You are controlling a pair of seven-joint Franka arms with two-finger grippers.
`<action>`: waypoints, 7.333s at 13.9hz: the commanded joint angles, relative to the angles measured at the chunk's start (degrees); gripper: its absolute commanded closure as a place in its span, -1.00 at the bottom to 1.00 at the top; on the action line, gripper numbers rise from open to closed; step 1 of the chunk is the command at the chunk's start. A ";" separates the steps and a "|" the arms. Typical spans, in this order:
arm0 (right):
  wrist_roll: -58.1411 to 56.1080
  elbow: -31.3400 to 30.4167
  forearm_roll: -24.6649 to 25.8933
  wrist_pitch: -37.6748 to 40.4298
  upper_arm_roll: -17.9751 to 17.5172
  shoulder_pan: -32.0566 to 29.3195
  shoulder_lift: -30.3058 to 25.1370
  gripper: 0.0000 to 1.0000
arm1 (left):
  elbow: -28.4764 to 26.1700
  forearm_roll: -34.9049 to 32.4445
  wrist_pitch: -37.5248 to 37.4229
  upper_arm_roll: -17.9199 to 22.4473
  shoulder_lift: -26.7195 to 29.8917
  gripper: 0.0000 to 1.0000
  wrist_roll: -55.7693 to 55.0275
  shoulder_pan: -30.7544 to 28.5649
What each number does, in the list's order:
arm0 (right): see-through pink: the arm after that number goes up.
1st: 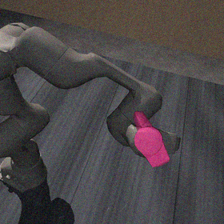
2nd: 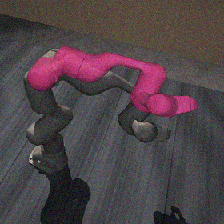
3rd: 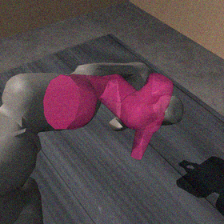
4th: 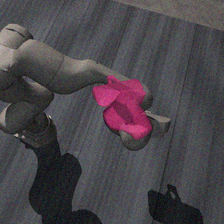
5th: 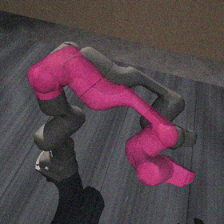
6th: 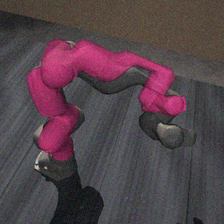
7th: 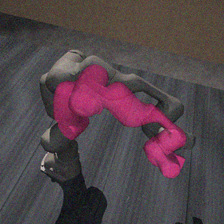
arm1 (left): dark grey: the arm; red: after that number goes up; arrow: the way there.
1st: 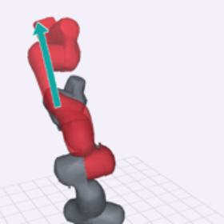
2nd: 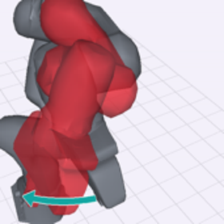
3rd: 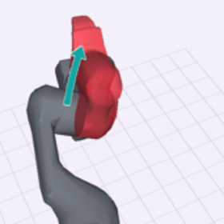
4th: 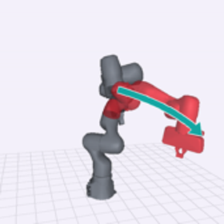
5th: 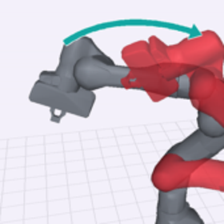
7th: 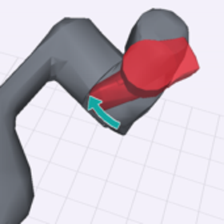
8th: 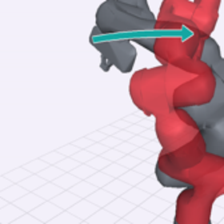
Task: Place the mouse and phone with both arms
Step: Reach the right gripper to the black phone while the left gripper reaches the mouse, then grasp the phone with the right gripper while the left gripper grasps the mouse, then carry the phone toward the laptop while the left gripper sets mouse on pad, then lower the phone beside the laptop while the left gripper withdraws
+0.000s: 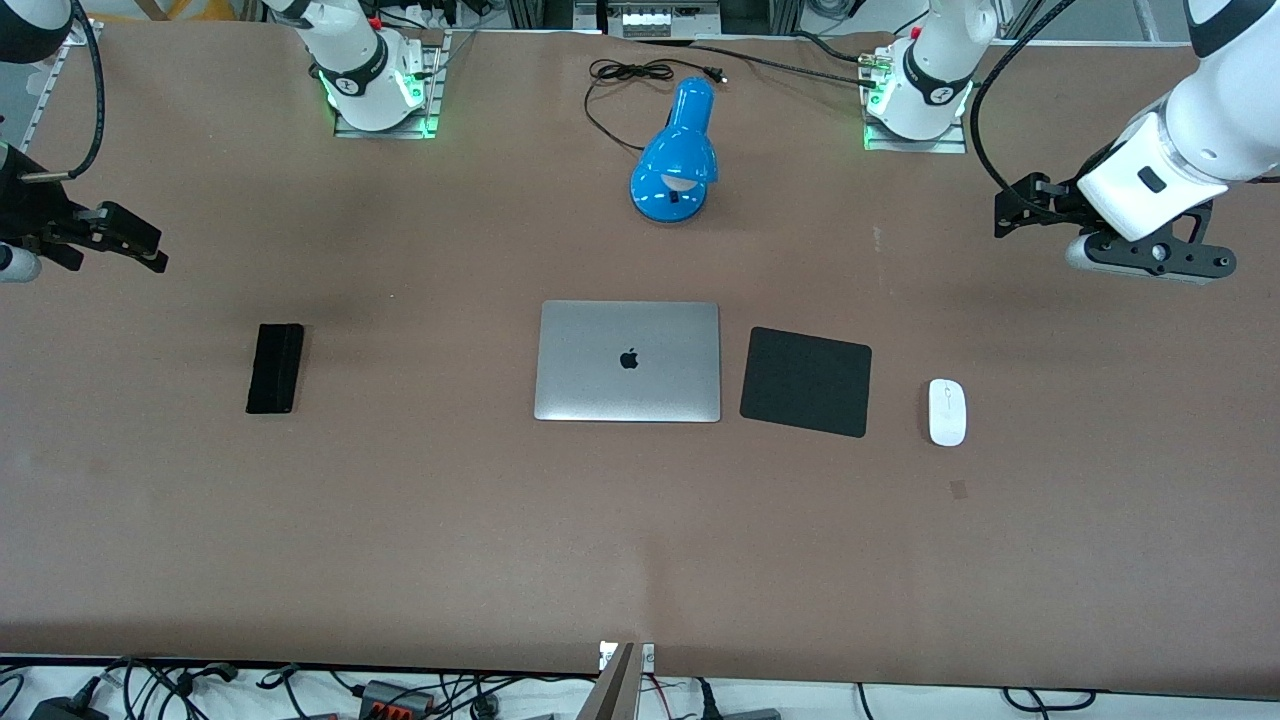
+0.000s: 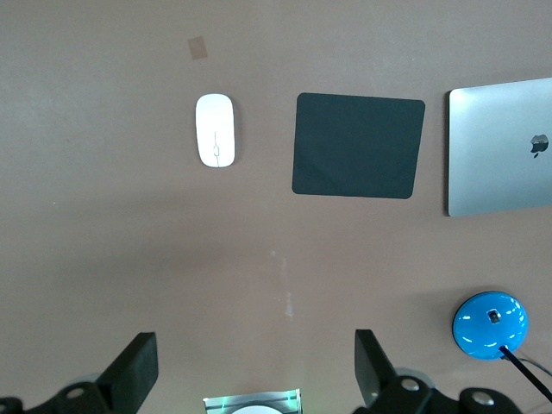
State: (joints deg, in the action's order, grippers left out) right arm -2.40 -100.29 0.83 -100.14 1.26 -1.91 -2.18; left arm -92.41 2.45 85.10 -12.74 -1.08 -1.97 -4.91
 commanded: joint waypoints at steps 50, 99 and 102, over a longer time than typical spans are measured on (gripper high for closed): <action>4.51 -11.77 3.12 -31.88 0.68 -5.12 35.49 -0.89 | 6.19 -10.45 20.66 -0.53 -41.73 0.43 1.00 -0.11; 21.49 19.43 -1.63 -1.91 -7.14 6.06 22.94 -1.00 | 3.38 0.89 -1.61 5.67 -1.91 -1.00 -9.46 4.97; 17.80 20.04 -1.54 -0.50 -6.62 4.29 22.22 -1.00 | 2.94 1.42 -1.52 6.76 -2.26 -1.00 -9.46 5.79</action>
State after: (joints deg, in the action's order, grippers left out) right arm 17.92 -80.77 -0.16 -101.78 -4.95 3.16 20.45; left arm -91.36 2.51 84.86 -7.24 -1.89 -11.99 -0.06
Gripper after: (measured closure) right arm 0.000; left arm 0.000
